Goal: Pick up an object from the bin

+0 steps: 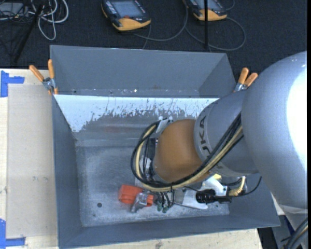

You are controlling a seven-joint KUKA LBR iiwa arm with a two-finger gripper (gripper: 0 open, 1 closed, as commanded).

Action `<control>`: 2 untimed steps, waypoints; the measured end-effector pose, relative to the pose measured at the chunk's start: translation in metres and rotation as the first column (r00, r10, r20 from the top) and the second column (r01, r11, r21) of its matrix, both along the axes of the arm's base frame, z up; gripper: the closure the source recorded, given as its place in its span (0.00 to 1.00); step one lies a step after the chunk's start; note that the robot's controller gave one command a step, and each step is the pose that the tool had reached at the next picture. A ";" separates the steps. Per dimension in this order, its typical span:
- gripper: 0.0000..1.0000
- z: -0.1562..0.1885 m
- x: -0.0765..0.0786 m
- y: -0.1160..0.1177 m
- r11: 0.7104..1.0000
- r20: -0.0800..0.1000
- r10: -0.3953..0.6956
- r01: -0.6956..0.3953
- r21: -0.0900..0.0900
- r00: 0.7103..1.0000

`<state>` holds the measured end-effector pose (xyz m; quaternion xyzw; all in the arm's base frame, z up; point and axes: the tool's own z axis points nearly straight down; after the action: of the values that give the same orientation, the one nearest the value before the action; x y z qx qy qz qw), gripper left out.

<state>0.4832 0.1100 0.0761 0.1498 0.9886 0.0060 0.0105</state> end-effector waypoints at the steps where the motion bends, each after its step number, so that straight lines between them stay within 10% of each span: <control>1: 1.00 0.000 0.000 0.000 1.000 0.000 0.000 0.000 0.000 1.000; 2: 1.00 0.003 -0.001 0.000 1.000 -0.009 0.000 0.000 -0.003 1.000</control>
Offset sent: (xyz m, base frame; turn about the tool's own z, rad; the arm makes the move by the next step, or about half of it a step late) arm 0.0000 0.0001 0.0414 -0.0002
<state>0.4819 0.1095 0.0795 0.1499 0.9887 0.0039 0.0065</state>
